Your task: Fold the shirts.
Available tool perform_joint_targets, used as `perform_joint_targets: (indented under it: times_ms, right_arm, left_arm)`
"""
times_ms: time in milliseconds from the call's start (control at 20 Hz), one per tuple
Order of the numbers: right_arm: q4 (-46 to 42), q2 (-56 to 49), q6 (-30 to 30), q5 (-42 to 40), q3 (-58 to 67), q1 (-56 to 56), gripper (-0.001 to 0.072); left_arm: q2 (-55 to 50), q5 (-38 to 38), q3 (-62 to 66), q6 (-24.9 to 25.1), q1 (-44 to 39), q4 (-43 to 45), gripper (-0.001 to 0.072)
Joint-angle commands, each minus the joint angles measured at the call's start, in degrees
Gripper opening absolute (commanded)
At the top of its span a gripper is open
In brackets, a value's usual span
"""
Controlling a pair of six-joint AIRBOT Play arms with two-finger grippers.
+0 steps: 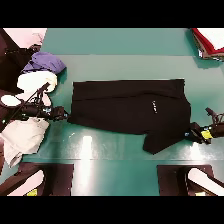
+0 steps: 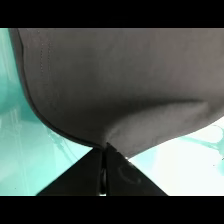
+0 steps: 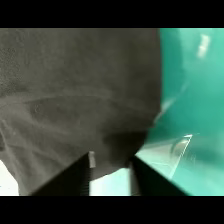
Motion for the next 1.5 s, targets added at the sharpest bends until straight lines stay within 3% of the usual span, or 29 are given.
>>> perform_joint_targets:
  times_ms: [0, 50, 350, 600, 700, 900, 1150, 1300, 1450]
  right_arm:
    - [0.4, 0.1, -0.5, -1.2, -0.5, 3.2, 0.0054]
    - [0.2, 0.3, -1.2, 0.0, -0.3, 3.6, 0.0024]
    - [-13.8, 13.6, -1.2, 13.4, 3.6, 4.2, 0.0023]
    - [-12.8, 25.8, -0.1, 14.3, 2.6, 6.0, 0.0023]
    - [-12.6, 26.1, 0.5, 12.9, 6.7, 8.6, 0.0022]
    - [-12.5, 15.8, 1.0, 8.4, 20.1, 15.7, 0.0023]
    - [-6.6, -2.8, 1.0, 2.8, 33.9, 19.6, 0.0023]
    - [-3.4, -11.4, 1.0, 1.0, 39.7, 19.6, 0.0023]
    - [-1.4, -18.3, 1.6, 0.5, 44.3, 19.6, 0.0024]
  left_arm:
    - [0.1, -0.3, 0.1, 0.0, 0.0, 0.2, 0.0023]
    - [0.3, -0.7, 0.1, 0.0, 0.0, 0.9, 0.0022]
    - [12.8, -12.0, -1.5, -6.4, 0.0, 18.0, 0.0021]
    - [21.7, -19.9, -8.7, -12.2, 0.0, 15.1, 0.0023]
    - [21.6, -17.8, -6.3, -12.5, 0.0, 12.4, 0.0023]
    - [15.2, -7.9, 4.7, -12.2, 0.0, 8.8, 0.0023]
    - [0.6, -2.4, 14.6, -11.5, 0.0, 8.3, 0.0024]
    - [-8.3, 0.9, 17.5, -7.5, 0.0, 3.4, 0.0024]
    - [-15.5, 5.5, 19.3, -7.4, 0.0, 0.5, 0.0024]
